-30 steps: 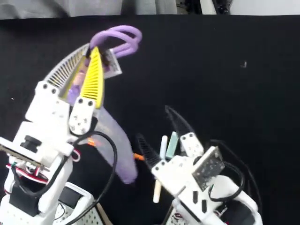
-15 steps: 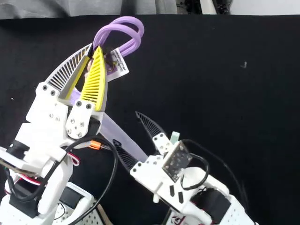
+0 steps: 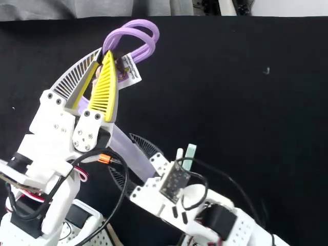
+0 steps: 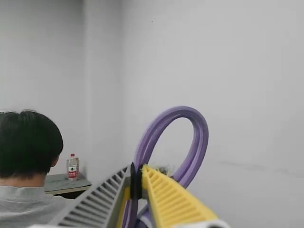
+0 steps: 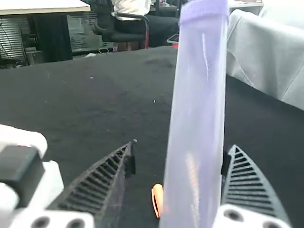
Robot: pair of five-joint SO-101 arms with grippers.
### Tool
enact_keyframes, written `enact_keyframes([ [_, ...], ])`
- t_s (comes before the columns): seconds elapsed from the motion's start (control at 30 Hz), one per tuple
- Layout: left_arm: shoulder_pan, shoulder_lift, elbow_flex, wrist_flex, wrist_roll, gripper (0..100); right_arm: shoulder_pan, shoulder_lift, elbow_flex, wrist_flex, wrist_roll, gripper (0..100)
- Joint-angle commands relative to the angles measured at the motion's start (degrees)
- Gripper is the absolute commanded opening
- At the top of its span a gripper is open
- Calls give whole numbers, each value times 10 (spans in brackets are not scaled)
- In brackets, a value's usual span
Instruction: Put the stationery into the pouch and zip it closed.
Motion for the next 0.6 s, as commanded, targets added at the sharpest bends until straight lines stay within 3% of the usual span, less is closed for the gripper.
enact_keyframes([
  [0.0,5,-1,-20,-11,25,29,21,-22,25,-44,26,307],
  [0.07,2,-1,-22,2,40,29,31,-22,39,-52,48,299],
  [0.23,2,-2,-20,25,43,29,72,-22,40,-52,55,152],
  [0.4,0,-2,-21,25,40,29,117,-23,32,-45,59,104],
  [0.5,-5,-3,-20,29,40,29,146,-28,-15,16,104,5],
  [0.57,-38,-3,-24,59,39,29,164,-29,-56,69,115,10],
])
